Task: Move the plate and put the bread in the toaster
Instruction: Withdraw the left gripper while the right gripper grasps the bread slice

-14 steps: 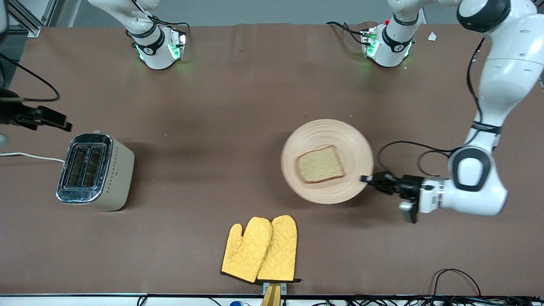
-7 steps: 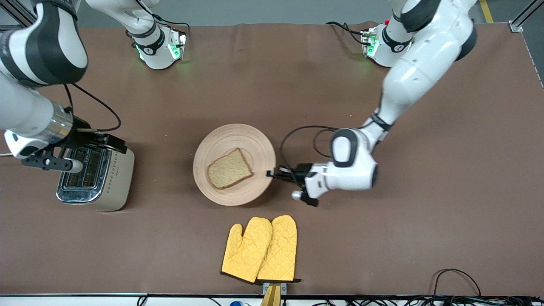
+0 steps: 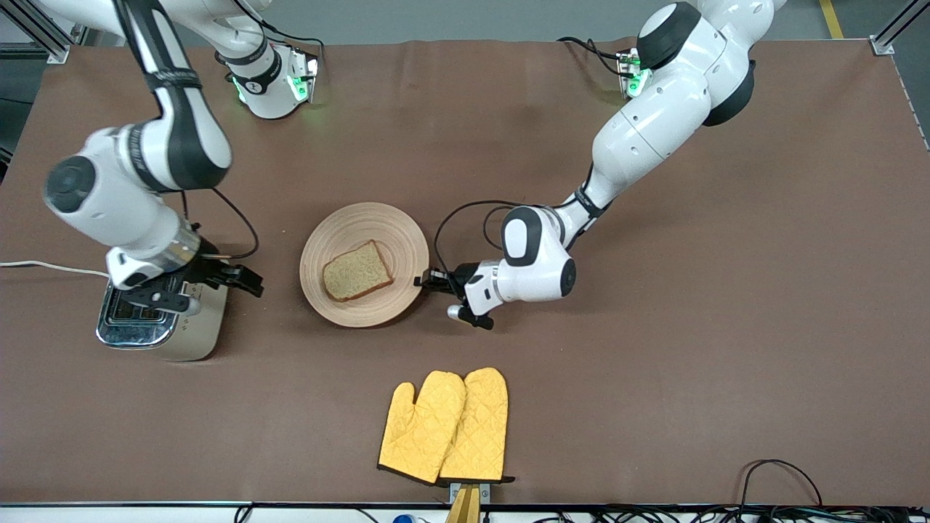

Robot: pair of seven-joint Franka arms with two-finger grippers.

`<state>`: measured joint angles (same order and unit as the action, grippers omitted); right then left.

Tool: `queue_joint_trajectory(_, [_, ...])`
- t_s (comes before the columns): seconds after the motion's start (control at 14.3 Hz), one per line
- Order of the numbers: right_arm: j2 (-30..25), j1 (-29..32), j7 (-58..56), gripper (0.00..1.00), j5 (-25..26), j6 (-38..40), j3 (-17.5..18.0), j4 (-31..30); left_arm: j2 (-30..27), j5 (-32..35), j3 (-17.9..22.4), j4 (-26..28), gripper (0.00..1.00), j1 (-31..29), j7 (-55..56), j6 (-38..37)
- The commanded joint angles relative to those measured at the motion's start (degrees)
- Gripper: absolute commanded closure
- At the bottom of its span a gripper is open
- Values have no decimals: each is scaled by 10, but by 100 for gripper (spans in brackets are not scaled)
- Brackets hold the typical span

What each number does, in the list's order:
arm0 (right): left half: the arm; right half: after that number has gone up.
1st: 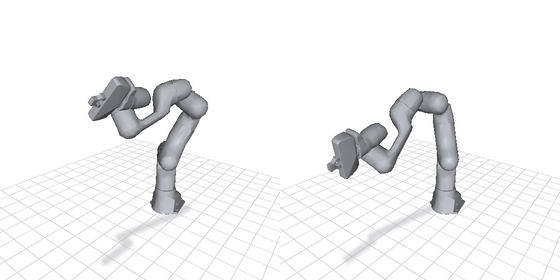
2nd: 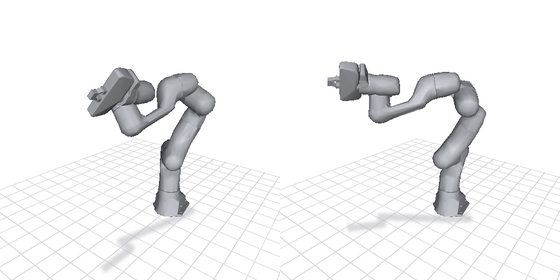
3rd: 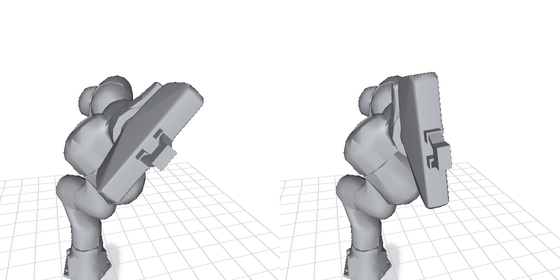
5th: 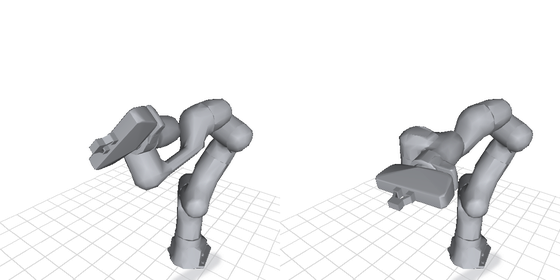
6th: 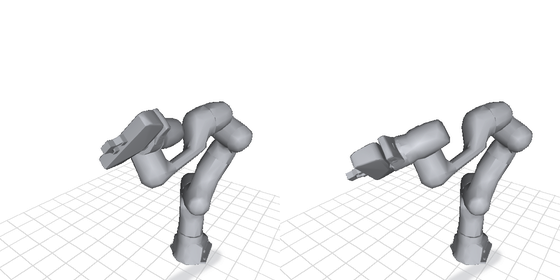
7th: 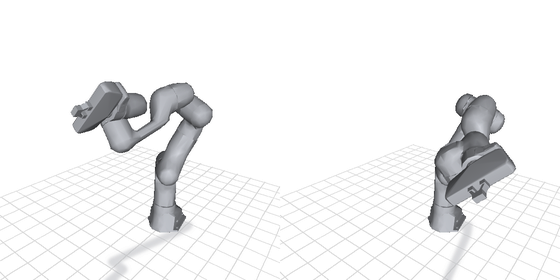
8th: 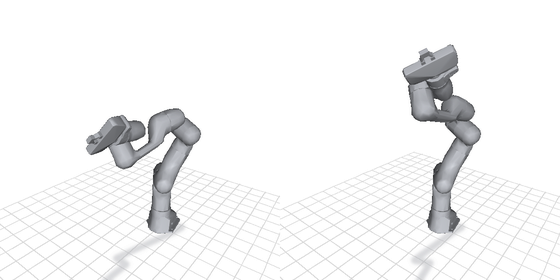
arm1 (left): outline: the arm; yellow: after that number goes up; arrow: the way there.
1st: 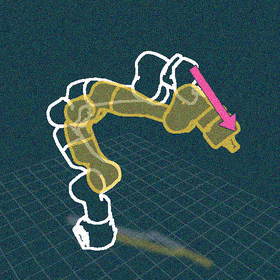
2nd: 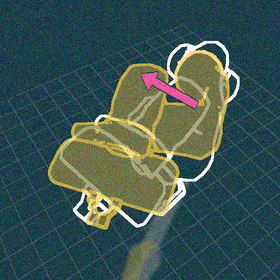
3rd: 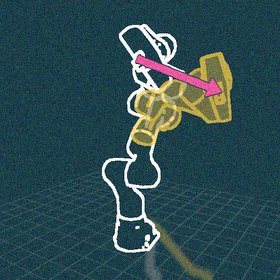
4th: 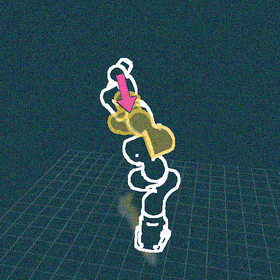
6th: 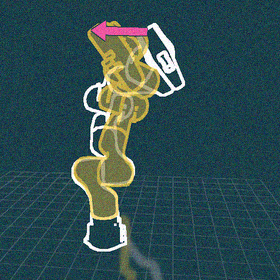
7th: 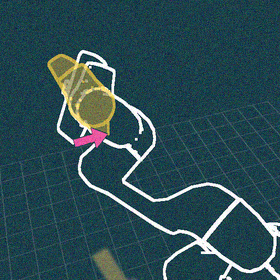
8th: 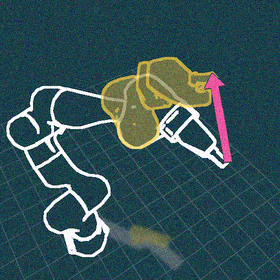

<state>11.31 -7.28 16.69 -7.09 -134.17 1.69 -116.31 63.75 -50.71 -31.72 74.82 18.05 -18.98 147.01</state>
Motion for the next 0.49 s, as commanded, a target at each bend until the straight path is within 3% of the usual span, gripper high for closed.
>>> queue_joint_trajectory(0.0, [-16, -33, 16, 0, -9, -50, -3, -66, -33, 17, 6, -5, 0, -45, 25, -52])
queue_joint_trajectory(0.21, [8, -91, 11, 4, 10, -58, -5, -69, -59, 164, 39, -20, 0, -120, 49, -225])
queue_joint_trajectory(0.42, [20, -121, 11, 22, 34, -76, -5, -72, -63, 253, 38, -76, 0, -205, 31, -366])
